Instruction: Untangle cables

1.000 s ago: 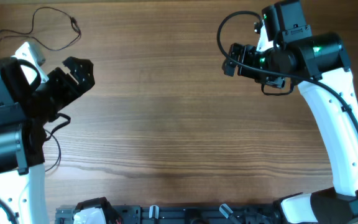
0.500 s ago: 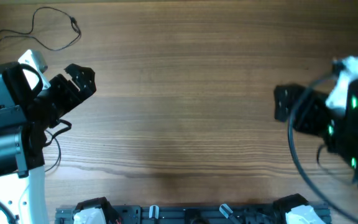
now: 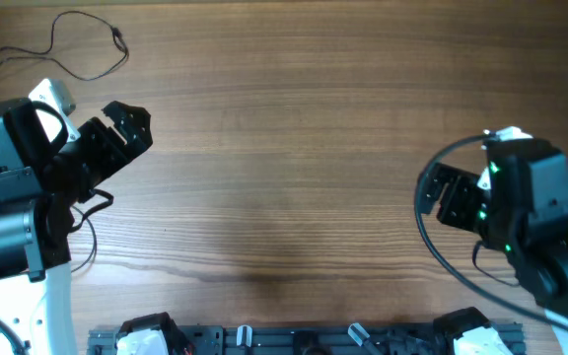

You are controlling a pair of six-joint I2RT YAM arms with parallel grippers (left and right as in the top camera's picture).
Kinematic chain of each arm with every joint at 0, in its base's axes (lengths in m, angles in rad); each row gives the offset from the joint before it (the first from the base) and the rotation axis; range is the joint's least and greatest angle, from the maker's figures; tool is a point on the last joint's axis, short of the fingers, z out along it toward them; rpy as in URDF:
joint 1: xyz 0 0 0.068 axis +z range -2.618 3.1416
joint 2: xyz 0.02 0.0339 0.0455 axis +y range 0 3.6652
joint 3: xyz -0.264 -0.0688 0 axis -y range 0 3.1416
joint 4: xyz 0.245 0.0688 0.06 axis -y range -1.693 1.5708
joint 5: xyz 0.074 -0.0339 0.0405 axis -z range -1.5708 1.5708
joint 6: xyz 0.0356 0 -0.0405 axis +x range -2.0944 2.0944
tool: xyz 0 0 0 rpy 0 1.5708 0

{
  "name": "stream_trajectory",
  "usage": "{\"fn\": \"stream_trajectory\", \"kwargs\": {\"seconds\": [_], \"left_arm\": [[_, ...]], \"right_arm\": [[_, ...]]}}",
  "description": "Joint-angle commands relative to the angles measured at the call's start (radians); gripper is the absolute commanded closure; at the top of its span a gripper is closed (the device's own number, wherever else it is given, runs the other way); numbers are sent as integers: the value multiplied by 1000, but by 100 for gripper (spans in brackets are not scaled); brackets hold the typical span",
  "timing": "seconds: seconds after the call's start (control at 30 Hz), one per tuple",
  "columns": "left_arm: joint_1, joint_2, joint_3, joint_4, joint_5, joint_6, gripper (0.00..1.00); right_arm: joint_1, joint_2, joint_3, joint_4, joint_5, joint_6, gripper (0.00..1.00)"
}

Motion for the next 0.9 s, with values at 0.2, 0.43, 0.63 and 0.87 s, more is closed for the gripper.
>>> {"fn": "stream_trajectory", "kwargs": {"seconds": [0.2,0.43,0.63,0.87], "left_arm": [[-5,-2,14,0,-9,8,0],[-5,-2,14,0,-9,8,0],[-5,-2,14,0,-9,8,0],[-5,-2,14,0,-9,8,0]], "right_arm": [[4,164,-5,49,6,-21,0],[-73,47,-69,229,-72,-251,0],[-224,-198,-391,528,-258,-375,0],[-293,-537,-782,861,-333,-409,0]]}}
